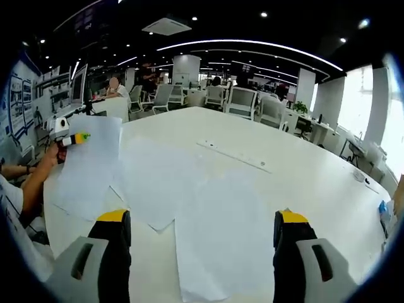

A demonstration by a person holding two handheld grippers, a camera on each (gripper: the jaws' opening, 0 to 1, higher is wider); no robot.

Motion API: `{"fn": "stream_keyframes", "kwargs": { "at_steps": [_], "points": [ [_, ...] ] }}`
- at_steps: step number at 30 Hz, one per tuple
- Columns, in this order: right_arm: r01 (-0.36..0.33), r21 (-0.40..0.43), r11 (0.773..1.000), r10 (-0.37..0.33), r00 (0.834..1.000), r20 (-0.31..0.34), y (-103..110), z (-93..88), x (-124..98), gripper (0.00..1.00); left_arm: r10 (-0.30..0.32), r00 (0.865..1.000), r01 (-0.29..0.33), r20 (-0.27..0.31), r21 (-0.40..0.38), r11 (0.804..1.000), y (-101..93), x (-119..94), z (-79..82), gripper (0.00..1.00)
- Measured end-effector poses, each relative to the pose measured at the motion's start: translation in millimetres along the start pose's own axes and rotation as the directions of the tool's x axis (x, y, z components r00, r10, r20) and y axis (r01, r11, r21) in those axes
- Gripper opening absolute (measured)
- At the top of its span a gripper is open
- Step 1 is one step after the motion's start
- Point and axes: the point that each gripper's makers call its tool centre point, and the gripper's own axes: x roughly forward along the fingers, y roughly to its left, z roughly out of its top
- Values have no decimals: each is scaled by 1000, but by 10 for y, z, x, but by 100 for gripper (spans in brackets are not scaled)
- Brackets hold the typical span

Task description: Organize the stack of printing papers by aligning and flattening the scattered papers on the table

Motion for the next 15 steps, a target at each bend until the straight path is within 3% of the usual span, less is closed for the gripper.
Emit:
{"fn": "stream_keyframes", "kwargs": {
  "at_steps": [15],
  "points": [
    [-7,6,1000,7,1000,-6,4,3,52,89,-1,1000,1,0,-1,1000,-7,0,-1,6]
  ]
}}
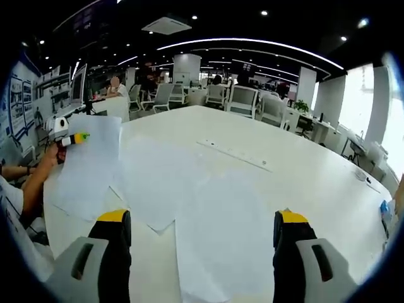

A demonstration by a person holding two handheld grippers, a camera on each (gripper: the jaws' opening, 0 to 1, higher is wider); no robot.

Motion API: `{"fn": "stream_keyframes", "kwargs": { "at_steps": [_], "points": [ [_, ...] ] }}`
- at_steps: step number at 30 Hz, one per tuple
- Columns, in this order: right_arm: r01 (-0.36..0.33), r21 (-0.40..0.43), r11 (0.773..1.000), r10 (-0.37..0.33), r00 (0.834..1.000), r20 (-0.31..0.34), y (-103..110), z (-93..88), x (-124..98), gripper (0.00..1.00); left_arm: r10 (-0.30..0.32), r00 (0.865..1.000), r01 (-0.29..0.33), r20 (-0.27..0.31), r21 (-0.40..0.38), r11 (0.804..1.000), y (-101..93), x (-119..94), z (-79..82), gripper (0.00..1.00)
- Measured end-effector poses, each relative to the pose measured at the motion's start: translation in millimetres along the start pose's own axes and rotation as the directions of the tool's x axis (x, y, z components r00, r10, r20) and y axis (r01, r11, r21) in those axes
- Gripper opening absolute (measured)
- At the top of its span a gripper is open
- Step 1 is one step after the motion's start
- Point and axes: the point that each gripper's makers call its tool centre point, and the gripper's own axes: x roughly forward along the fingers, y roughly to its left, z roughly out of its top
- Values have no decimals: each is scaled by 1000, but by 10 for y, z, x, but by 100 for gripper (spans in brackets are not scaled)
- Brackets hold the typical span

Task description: Organize the stack of printing papers by aligning and flattening the scattered papers on the table

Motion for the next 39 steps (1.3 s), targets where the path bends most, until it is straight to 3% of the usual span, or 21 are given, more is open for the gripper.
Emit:
{"fn": "stream_keyframes", "kwargs": {
  "at_steps": [39],
  "points": [
    [-14,12,1000,14,1000,-25,9,-113,137,88,-2,1000,2,-3,4,1000,4,6,-4,6]
  ]
}}
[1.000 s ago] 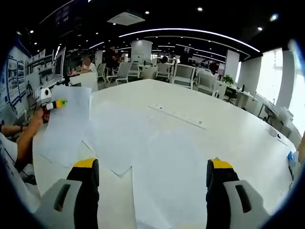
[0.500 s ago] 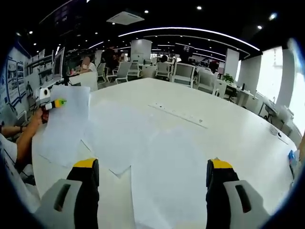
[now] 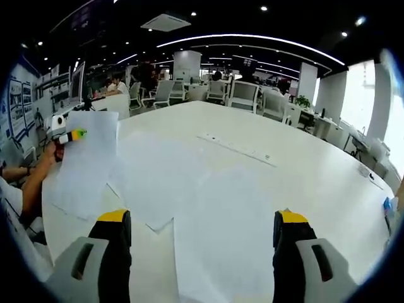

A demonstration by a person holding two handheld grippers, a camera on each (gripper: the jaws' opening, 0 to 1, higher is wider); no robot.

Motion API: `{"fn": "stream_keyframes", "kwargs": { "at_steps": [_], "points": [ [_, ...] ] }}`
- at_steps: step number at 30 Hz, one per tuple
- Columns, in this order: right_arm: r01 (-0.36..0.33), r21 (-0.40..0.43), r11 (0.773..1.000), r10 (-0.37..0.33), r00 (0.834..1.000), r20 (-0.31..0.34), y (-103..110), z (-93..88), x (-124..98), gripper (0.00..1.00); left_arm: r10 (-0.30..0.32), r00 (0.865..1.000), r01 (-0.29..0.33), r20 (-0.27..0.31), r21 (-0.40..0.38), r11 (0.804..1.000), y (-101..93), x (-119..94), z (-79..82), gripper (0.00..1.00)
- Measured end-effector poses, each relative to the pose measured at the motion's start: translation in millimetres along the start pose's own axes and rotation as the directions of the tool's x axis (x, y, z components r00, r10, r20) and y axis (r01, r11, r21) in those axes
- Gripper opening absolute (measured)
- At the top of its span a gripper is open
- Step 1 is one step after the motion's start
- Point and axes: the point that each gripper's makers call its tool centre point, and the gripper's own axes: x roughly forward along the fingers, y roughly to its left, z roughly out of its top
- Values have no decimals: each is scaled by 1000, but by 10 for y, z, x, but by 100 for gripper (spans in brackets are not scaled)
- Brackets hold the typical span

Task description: Organize the stack of printing papers by aligning and flattening the scattered papers on the table

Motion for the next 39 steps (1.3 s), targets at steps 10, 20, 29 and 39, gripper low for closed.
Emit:
{"fn": "stream_keyframes", "kwargs": {
  "at_steps": [10,20,29,39],
  "points": [
    [-8,-1,1000,8,1000,2,0,27,39,88,2,1000,-2,-1,-3,1000,-5,0,-8,6],
    [-34,-5,999,34,999,-5,91,37,117,88,2,1000,-2,-3,-1,1000,-9,4,-13,6],
    [-44,-8,999,44,999,-10,125,50,160,88,3,1000,-3,-3,-4,1000,6,4,-9,6],
    [-54,-12,998,53,998,-13,161,86,216,87,1,1000,-1,-1,-7,1000,2,2,-7,6]
  ]
}}
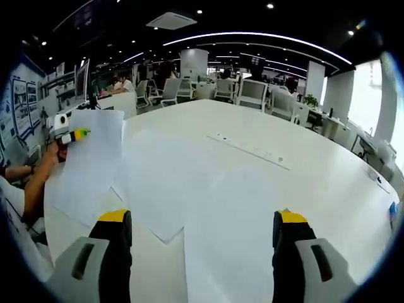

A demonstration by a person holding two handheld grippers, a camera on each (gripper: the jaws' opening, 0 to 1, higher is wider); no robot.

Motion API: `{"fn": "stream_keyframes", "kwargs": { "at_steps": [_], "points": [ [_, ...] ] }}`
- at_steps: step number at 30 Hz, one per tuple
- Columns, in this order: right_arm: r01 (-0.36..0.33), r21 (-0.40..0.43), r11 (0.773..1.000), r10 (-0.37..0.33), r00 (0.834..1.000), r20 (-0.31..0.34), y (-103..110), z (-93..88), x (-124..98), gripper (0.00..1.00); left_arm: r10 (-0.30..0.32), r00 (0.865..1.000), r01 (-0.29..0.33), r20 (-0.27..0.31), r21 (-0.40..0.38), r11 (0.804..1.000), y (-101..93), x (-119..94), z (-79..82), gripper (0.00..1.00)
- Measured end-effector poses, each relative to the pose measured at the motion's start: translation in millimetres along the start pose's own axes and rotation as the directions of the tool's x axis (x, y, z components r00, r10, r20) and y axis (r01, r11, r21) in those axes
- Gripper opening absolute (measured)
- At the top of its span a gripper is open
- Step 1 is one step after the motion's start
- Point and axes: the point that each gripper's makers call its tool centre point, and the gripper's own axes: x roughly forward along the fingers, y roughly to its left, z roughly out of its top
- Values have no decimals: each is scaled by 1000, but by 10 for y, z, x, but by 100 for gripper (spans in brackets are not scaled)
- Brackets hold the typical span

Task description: Organize the stack of printing papers by aligning and flattening the scattered papers on the table

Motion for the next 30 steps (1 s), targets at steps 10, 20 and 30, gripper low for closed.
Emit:
{"fn": "stream_keyframes", "kwargs": {
  "at_steps": [10,20,30],
  "points": [
    [-13,-6,1000,13,1000,3,51,45,54,87,1,1000,-1,-1,-2,1000,1,2,-3,6],
    [-13,-17,1000,13,1000,-3,63,86,86,87,2,1000,-2,0,-2,1000,5,3,-3,6],
    [-10,-7,1000,10,1000,-12,49,87,139,86,2,1000,-2,-2,-1,1000,10,6,-7,6]
  ]
}}
